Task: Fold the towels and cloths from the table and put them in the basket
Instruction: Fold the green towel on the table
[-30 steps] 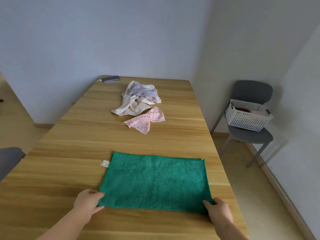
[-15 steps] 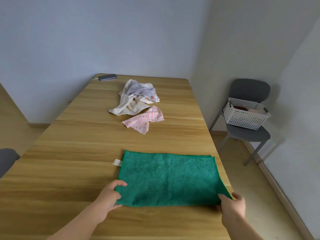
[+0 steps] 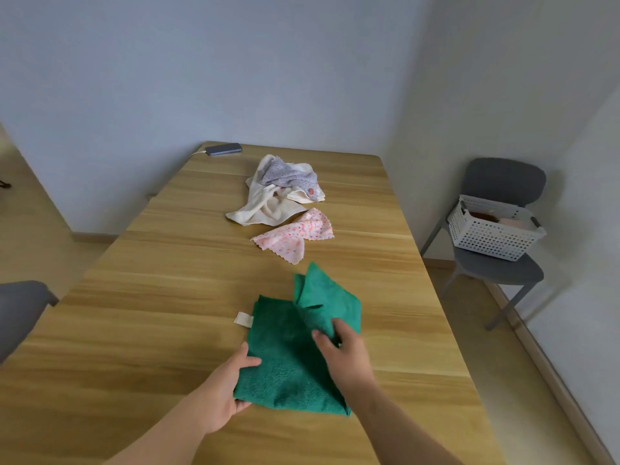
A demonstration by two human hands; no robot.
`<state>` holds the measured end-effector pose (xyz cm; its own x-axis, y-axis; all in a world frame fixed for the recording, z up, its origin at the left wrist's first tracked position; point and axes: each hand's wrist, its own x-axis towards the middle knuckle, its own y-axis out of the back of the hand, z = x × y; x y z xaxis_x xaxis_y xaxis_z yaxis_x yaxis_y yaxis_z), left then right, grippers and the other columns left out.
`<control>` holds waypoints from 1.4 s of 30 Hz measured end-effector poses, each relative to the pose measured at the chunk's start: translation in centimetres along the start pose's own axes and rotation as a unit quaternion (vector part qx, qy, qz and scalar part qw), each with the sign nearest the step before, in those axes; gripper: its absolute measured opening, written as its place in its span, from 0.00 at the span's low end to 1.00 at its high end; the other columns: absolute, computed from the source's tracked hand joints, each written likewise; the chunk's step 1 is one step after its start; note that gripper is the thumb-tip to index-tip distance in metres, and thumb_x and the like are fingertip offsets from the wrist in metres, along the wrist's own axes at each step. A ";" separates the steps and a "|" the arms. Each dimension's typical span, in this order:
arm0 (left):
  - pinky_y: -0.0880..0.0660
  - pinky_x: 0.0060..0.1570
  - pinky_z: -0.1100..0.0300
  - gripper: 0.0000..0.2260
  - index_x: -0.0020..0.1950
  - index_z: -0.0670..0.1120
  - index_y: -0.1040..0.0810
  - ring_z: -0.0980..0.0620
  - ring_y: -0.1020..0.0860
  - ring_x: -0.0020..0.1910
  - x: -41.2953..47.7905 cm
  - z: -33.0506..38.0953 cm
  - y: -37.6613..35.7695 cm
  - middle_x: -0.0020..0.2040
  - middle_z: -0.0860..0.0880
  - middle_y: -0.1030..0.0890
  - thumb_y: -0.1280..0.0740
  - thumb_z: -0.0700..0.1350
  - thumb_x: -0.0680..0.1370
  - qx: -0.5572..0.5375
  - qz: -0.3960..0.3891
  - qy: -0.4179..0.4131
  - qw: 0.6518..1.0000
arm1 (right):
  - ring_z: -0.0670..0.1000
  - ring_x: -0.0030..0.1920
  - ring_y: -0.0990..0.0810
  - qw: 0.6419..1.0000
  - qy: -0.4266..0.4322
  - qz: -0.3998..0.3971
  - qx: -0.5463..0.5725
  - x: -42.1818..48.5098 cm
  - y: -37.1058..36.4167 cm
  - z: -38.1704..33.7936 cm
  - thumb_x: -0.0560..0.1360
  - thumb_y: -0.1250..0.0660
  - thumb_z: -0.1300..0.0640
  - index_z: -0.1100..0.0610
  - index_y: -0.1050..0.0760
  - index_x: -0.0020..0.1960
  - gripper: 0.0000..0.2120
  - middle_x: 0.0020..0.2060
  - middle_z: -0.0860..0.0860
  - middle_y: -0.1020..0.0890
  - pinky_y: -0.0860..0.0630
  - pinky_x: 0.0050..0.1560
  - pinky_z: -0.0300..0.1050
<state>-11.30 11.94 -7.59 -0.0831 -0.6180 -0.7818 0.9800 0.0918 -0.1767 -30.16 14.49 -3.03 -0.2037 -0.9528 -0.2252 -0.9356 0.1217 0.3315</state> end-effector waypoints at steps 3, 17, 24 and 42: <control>0.26 0.59 0.47 0.26 0.56 0.39 0.24 0.40 0.22 0.56 0.4 -0.1 0.3 0.56 0.38 0.21 0.45 0.61 0.79 -0.003 -0.012 0.001 1.000 | 0.51 0.63 0.28 0.960 0.012 -0.151 -0.234 -0.7 -2.6 0.3 0.73 0.34 0.50 0.46 0.28 0.65 0.20 0.60 0.48 0.23 0.31 0.65 0.46; 0.25 0.55 0.51 0.12 0.64 0.46 0.33 0.46 0.26 0.56 0.4 -0.1 -2.0 0.59 0.45 0.27 0.42 0.44 0.81 0.226 0.091 -0.051 0.968 | 0.47 0.70 0.40 0.917 -0.013 -0.111 -0.384 -1.1 0.7 3.9 0.72 0.36 0.46 0.44 0.32 0.66 0.23 0.69 0.42 0.35 0.42 0.70 0.46; 0.22 0.38 0.51 0.06 0.56 0.42 0.30 0.42 0.22 0.49 -0.4 1.5 -2.4 0.54 0.40 0.24 0.42 0.40 0.81 0.138 0.054 -0.024 0.989 | 0.51 0.66 0.33 0.948 -0.058 -0.078 -0.304 -1.2 1.2 5.0 0.72 0.33 0.55 0.47 0.38 0.71 0.29 0.70 0.50 0.38 0.29 0.65 0.45; 0.35 0.13 0.70 0.06 0.44 0.39 0.28 0.57 0.29 0.15 -6.1 14.3 -6.9 0.24 0.45 0.26 0.39 0.39 0.80 0.147 0.024 -0.140 0.979 | 0.48 0.22 0.36 0.986 -0.083 0.032 0.141 2.0 9.0 -7.7 0.76 0.39 0.64 0.56 0.25 0.43 0.07 0.23 0.51 0.29 0.39 0.25 0.36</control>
<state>-14.97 3.86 6.93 -0.0234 -0.8124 -0.5827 0.9946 -0.0780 0.0688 -36.80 11.55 6.54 -0.2877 -0.8850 -0.3662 -0.9574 0.2754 0.0864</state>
